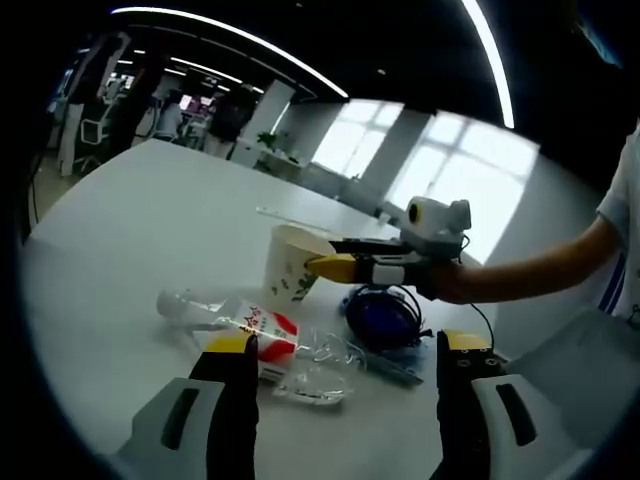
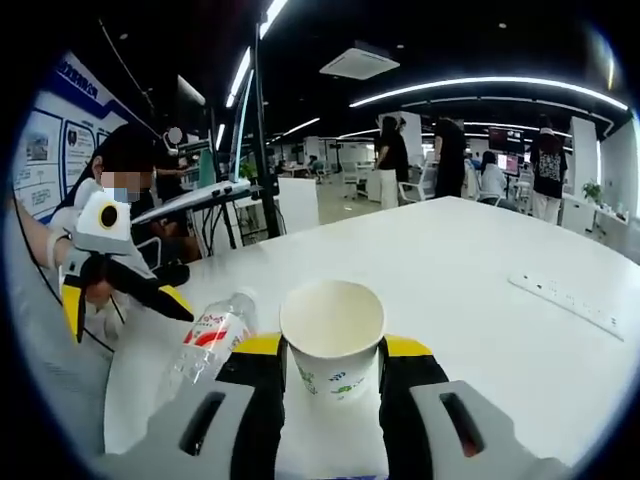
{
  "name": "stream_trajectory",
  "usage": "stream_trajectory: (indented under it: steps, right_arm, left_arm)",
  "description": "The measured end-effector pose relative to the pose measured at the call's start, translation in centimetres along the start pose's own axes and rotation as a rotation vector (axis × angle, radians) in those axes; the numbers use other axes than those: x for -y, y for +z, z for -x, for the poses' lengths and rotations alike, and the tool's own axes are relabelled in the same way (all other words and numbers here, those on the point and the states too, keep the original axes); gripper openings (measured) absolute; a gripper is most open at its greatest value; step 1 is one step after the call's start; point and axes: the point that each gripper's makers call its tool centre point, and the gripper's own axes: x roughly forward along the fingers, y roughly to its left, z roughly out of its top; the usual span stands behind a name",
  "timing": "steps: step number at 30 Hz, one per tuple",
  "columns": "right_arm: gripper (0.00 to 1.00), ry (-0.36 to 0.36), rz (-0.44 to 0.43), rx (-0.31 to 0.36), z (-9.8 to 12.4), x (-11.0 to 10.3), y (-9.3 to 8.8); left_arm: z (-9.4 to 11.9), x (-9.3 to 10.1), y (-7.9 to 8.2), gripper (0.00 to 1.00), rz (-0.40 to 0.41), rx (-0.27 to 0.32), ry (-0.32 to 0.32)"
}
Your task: Arrange the tabletop items into an orderly group along one side of the table until the central work area is clear of visible clutter.
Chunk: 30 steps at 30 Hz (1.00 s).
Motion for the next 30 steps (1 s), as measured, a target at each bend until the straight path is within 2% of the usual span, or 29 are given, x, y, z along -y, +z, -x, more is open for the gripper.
stream_trajectory:
  steps: [25, 30]
  right_arm:
    - [0.34, -0.008, 0.011, -0.016, 0.27, -0.48, -0.76]
    - [0.35, -0.006, 0.027, -0.017, 0.22, -0.47, -0.77]
  left_arm:
    - [-0.04, 0.06, -0.02, 0.70, 0.004, 0.005, -0.002]
    - [-0.04, -0.06, 0.05, 0.70, -0.020, 0.003, 0.006]
